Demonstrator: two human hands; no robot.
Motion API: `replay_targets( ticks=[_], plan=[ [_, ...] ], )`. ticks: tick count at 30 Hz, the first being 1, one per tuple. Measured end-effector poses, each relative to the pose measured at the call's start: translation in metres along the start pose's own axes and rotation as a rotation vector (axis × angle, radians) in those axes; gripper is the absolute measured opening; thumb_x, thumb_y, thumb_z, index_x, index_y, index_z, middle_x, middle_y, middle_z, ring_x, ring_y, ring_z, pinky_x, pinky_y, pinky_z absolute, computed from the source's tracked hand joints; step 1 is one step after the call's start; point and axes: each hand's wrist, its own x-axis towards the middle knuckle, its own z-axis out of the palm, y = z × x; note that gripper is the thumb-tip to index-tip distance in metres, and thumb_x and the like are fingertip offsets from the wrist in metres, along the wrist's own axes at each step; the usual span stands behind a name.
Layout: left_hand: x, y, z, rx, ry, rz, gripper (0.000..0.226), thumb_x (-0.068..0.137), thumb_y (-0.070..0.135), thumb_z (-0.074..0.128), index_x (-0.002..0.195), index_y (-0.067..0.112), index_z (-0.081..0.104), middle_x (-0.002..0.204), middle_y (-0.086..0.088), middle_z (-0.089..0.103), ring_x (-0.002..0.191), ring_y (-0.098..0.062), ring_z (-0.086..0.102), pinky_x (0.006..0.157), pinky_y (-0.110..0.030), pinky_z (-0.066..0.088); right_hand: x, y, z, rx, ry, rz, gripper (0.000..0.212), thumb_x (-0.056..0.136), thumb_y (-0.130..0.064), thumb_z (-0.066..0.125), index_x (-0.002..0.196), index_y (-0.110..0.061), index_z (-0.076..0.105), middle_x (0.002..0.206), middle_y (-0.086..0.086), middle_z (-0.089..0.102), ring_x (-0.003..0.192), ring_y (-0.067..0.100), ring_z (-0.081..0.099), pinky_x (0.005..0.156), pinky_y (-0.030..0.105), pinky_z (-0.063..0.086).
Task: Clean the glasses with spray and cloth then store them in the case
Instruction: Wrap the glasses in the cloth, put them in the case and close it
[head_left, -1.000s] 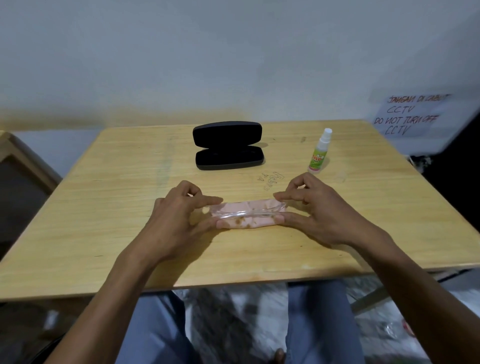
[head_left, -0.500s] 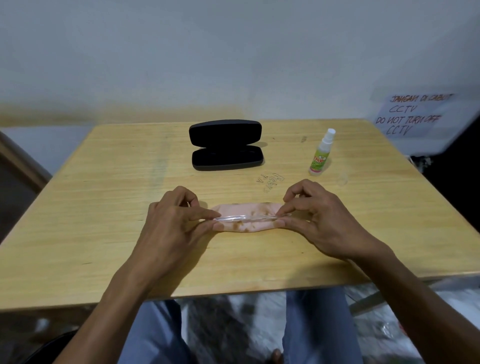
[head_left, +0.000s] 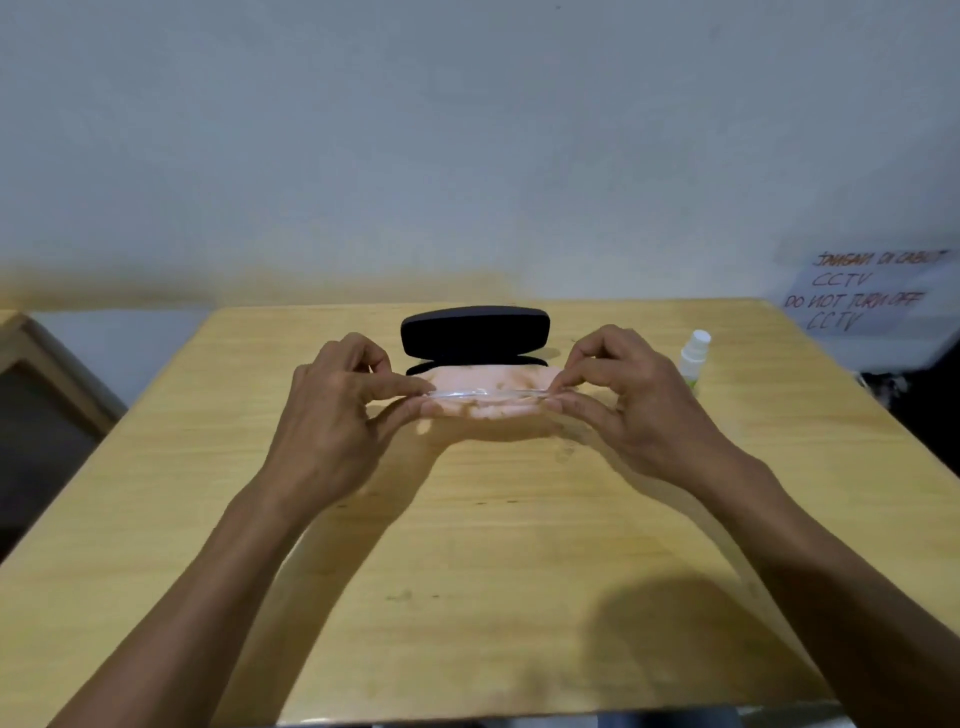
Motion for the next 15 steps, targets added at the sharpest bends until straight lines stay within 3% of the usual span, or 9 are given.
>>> replay_targets(
  ticks=[2, 9, 15],
  plan=[
    [0.014, -0.010, 0.006, -0.007, 0.007, -0.013, 0.037, 0.077, 0.055, 0.060, 0.101, 0.033, 0.078, 0.085, 0.009, 0.045, 0.082, -0.016, 0.048, 0.073, -0.044, 0.046, 0.016, 0.008, 0.007, -0.030, 0.028, -0.012, 0.015, 0.083, -0.028, 0.079, 0.092, -0.016, 0.078, 0.095, -0.001, 0.059, 0.093, 0.024, 0.057, 0.076, 0.040, 0.050],
    [0.028, -0.032, 0.025, -0.040, -0.045, -0.125, 0.042, 0.073, 0.056, 0.061, 0.101, 0.031, 0.078, 0.082, 0.011, 0.045, 0.083, -0.015, 0.049, 0.077, -0.046, 0.047, 0.033, 0.029, 0.034, -0.029, 0.002, 0.028, 0.015, 0.085, -0.030, 0.077, 0.093, -0.017, 0.078, 0.094, -0.006, 0.054, 0.092, 0.018, 0.054, 0.076, 0.044, 0.051],
    [0.030, -0.038, 0.033, -0.033, -0.093, -0.191, 0.028, 0.078, 0.046, 0.073, 0.101, 0.031, 0.078, 0.085, 0.008, 0.048, 0.086, -0.013, 0.048, 0.077, -0.034, 0.040, 0.033, 0.033, 0.039, -0.017, -0.050, 0.073, 0.019, 0.085, -0.036, 0.076, 0.094, -0.019, 0.078, 0.096, -0.007, 0.054, 0.093, 0.018, 0.054, 0.076, 0.044, 0.051]
  ],
)
